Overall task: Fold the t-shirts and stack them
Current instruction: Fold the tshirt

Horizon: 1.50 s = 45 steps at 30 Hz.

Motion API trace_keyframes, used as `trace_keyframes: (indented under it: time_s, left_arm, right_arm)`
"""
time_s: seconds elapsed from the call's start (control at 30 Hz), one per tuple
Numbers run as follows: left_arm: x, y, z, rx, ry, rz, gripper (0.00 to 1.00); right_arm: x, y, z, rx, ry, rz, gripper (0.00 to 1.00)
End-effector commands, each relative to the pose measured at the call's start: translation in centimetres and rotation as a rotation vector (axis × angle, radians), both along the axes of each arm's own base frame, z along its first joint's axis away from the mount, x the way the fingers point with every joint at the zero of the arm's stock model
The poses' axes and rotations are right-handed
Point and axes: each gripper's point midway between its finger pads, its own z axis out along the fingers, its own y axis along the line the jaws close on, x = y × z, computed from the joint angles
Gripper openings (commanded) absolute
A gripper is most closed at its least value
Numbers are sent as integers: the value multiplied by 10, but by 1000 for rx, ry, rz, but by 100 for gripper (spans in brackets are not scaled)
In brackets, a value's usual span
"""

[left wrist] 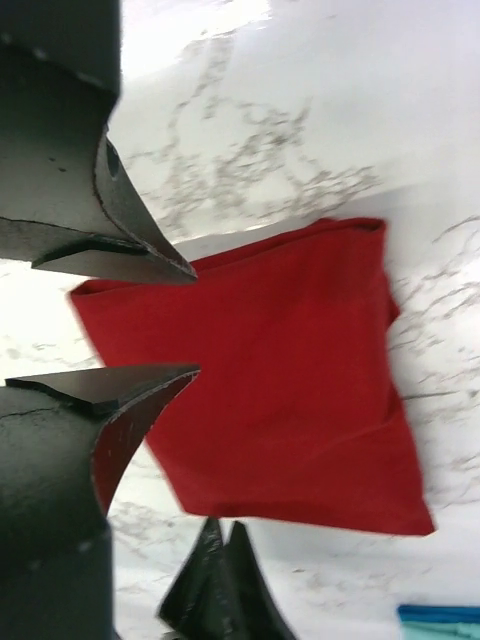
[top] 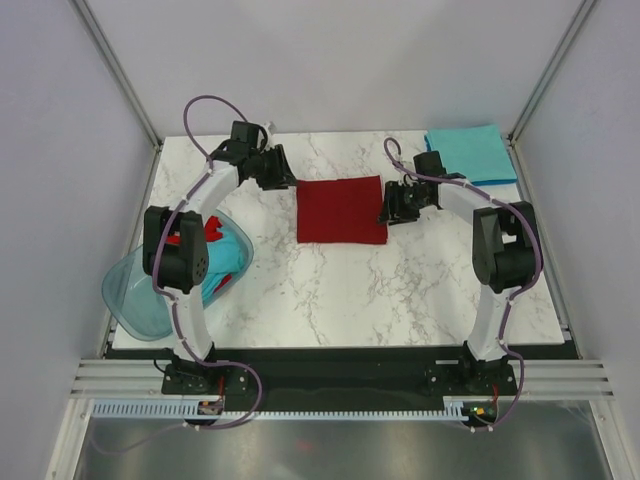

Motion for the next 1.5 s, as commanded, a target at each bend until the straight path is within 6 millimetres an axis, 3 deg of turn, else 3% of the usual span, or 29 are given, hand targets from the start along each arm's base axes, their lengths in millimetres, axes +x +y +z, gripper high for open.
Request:
trace_keyframes:
  time_s: [0.0,0.03,0.13,0.33,0.5,0.73,0.77,0.8,0.97,1.13,1.2,1.3,1.47]
  left_arm:
    - [-39,-4,15,2,-13,-80,45]
    - [-56,-5,6,11,15,-94,45]
    - [-81,-9,-15,37,64,-126,45]
    - [-107,-29,-42,56,131,-195,45]
    - [-118,-33,-77,79,217,-213,45]
    - [-124,-33,-100,102,265,-218,45]
    - [-116,-20,-107,175,251,-155,34]
    - [-117,-16,-110,192,255,-143,32]
    - [-130,-10,-108,193,271,-122,31]
    - [-152,-5,-99,212,265,-111,32]
    - [-158,1,-91,241,237,-77,33]
    - [-155,0,-71,227,185,-73,36]
    - [-141,-14,-27,152,89,-83,39]
  right_arm:
    - [-1,6,25,41,-62,44,52]
    - [-2,7,26,45,-60,50,54]
    - [-8,7,22,44,-45,55,55]
    - [-16,0,9,14,-18,48,54]
    - [-19,4,4,34,-3,61,54]
    - [-22,4,-9,35,27,58,48]
    - [-20,3,-9,31,24,46,44]
    - [-21,3,-11,32,39,27,36]
    - [-38,7,-12,77,73,-1,12]
    - [-59,4,-11,82,93,-48,5]
    - [-68,2,-7,83,86,-54,10]
    - [-67,-1,6,74,45,-65,32]
    - [-32,-7,35,55,-56,-81,49]
